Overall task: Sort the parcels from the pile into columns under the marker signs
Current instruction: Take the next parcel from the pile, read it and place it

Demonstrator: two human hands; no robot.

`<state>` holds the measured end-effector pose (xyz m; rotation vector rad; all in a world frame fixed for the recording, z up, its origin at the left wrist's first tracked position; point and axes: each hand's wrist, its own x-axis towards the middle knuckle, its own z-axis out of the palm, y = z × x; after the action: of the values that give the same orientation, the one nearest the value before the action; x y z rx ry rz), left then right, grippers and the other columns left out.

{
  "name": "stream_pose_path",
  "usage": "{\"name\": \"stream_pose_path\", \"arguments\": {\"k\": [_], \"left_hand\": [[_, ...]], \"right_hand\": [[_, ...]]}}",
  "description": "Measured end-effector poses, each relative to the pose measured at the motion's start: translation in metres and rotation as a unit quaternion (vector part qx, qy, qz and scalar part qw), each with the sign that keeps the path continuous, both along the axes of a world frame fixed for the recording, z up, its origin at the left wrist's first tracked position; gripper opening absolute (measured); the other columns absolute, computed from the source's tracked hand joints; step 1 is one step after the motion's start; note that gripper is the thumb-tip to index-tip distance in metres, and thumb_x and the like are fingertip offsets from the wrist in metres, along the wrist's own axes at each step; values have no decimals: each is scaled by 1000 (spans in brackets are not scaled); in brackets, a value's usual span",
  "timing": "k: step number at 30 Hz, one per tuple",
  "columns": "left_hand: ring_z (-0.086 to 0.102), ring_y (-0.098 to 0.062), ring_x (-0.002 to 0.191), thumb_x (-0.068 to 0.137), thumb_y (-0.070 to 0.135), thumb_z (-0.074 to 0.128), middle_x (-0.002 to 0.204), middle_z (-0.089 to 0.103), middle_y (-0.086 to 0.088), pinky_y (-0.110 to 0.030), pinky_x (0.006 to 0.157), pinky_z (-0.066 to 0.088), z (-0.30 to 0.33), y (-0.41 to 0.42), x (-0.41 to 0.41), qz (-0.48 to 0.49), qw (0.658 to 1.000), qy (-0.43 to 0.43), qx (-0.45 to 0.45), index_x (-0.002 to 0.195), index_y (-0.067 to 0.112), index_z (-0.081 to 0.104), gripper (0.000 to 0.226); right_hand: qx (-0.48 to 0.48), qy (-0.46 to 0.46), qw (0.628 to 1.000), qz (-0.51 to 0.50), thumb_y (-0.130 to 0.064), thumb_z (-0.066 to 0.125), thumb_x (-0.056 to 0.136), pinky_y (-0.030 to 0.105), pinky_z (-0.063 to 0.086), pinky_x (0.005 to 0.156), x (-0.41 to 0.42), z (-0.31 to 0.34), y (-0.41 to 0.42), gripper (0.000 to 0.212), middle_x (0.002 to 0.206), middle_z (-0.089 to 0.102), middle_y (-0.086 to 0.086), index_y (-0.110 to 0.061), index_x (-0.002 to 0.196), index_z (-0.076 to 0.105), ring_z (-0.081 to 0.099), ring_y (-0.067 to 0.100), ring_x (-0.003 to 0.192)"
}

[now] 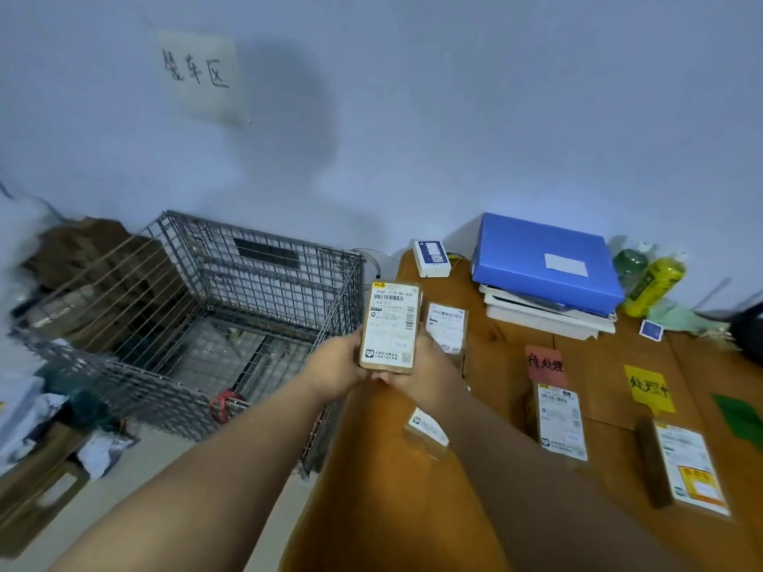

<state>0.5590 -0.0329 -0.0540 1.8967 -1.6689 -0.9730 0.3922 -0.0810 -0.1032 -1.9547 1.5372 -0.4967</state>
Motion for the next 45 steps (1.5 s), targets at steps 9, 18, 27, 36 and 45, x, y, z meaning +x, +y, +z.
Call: {"name": "stream_pose_path", "arguments": {"k": [9, 18, 27, 36, 45], "left_hand": [[65, -12, 100, 77, 19, 77, 112, 69, 11, -26, 78, 54, 118, -7, -60, -49, 990, 10, -134, 125, 29, 58, 52], [64, -8, 98, 71, 27, 83, 111, 69, 14, -22, 81, 50, 153, -10, -141, -132, 978, 3, -162, 122, 30, 61, 55], [61, -6, 98, 73, 22, 82, 118, 68, 8, -18, 80, 47, 151, -5, -257, -187, 973, -21, -136, 125, 25, 62, 56], [62, -13, 107, 78, 22, 78, 119, 67, 5, -21, 80, 48, 135, 29, -431, -146, 981, -44, -118, 123, 23, 60, 49], [60, -14, 114, 81, 24, 75, 124, 65, 5, -26, 89, 49, 171, 66, -533, -91, 982, -34, -160, 134, 28, 50, 59]], "right_hand": [[-109, -7, 994, -9, -45, 83, 63, 34, 52, 96, -62, 148, 7, 82, 131, 57, -13, -42, 133, 40, 56, 11, 120], [-132, -64, 986, -74, -41, 85, 64, 29, 49, 96, -148, 188, 44, 87, 134, 55, -13, -36, 138, 37, 56, 10, 120], [-92, -46, 988, -112, -47, 83, 61, 31, 52, 96, -267, 179, 61, 86, 127, 62, -17, -36, 135, 42, 60, 6, 116], [-83, -43, 994, -64, -31, 84, 71, 20, 45, 94, -440, 166, 85, 79, 128, 61, -15, -27, 139, 42, 56, 2, 116], [-123, -36, 991, -44, -42, 83, 66, 31, 51, 95, -537, 208, 105, 87, 129, 62, -15, -37, 139, 37, 58, 5, 116]]}}
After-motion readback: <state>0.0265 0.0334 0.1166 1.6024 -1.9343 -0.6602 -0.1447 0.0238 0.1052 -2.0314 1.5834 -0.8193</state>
